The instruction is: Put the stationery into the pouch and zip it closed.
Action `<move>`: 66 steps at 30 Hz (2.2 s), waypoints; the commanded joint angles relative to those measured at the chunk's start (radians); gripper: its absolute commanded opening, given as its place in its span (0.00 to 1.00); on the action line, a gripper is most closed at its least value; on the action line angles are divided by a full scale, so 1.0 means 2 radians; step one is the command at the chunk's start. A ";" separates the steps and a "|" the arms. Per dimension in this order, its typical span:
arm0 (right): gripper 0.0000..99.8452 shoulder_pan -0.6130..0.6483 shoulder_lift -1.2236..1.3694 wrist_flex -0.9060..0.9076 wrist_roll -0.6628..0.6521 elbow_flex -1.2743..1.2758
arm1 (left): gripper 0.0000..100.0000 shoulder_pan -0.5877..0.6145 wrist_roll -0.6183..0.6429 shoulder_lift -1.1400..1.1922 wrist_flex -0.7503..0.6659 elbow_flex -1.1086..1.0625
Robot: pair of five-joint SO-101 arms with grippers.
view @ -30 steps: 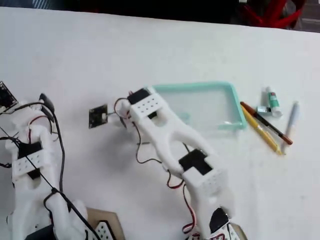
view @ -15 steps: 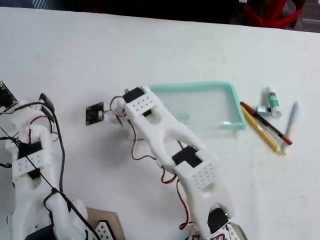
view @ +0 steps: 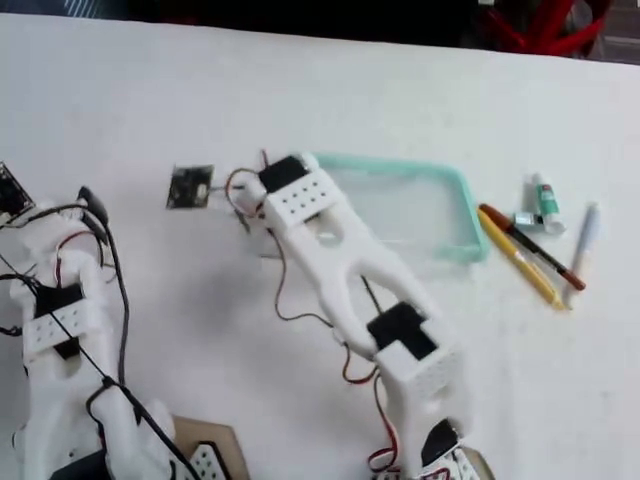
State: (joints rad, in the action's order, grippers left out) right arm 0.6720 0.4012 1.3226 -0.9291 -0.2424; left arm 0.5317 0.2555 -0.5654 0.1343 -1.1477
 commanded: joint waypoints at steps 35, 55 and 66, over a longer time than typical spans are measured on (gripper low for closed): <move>0.02 -0.111 -0.273 -0.037 0.356 -0.084 | 0.32 -0.285 -0.176 -0.306 0.397 0.058; 0.02 -0.092 -0.272 -0.023 0.359 -0.083 | 0.32 -0.404 -0.193 -0.590 0.463 0.008; 0.02 -0.025 -0.283 0.015 0.360 -0.082 | 0.32 -0.426 -0.193 -0.590 0.354 -0.089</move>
State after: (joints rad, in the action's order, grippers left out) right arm 0.5861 -0.1112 1.3426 -0.2186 -0.4020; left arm -0.3122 -0.1250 -1.7499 0.9076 -1.2889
